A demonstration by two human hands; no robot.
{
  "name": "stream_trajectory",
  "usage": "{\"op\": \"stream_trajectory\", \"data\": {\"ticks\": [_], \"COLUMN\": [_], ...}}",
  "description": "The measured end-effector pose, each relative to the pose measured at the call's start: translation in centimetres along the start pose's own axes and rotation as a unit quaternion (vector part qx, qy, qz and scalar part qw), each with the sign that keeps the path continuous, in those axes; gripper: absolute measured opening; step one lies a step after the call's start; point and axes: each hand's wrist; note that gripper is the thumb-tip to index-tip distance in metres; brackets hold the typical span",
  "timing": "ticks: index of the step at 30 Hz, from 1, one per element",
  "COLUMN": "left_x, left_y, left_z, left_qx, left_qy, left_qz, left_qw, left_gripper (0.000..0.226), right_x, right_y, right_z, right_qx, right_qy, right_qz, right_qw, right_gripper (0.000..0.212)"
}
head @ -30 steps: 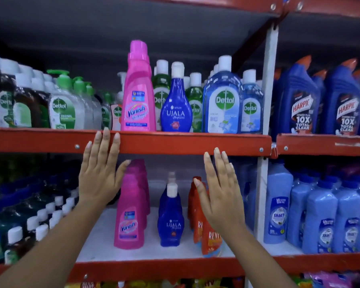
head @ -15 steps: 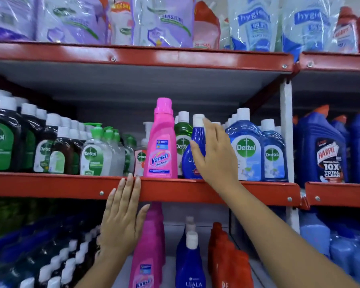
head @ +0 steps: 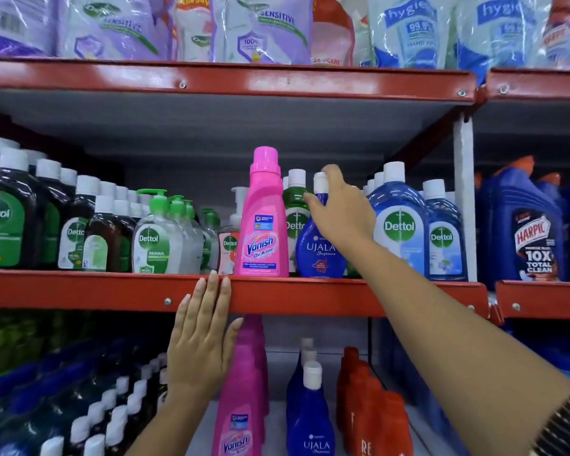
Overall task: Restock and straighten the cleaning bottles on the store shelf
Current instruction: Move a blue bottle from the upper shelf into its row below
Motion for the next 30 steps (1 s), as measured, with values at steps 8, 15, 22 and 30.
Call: {"op": "stream_trajectory", "data": {"ticks": [8,15,22,30], "left_x": [0.0,0.8,2.0,1.7], "left_y": [-0.1,-0.8,-0.8,-0.6], "left_z": [0.4,1.6,2.3,1.9], "left_qx": [0.005,-0.035,-0.027,-0.023], "left_qy": [0.035,0.059,0.062,0.038], "left_qz": [0.006,0.056,0.049,0.047], "left_qw": [0.999,0.996,0.997,0.998], "left_gripper": [0.061,0.072,0.073,0.068], "right_x": [-1.2,-2.4,-6.5,-13.6], "right_y": [1.9,2.6,1.7,-1.0], "right_z": [2.6,6.2,7.3,4.7], "right_qx": [0.088,0.121,0.161,0.188], "right_qy": [-0.085,-0.096,-0.052,-0.025], "right_qz": [0.015,0.022,0.0,-0.038], "right_qw": [0.992,0.988,0.986,0.981], "right_gripper": [0.04,0.039,0.036,0.04]}}
Point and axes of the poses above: each hand's wrist, its own x-axis towards the middle knuckle, its own z-axis out of the back of the hand, y = z × x, and after that the axes turned 1 degree about -z, right-handed
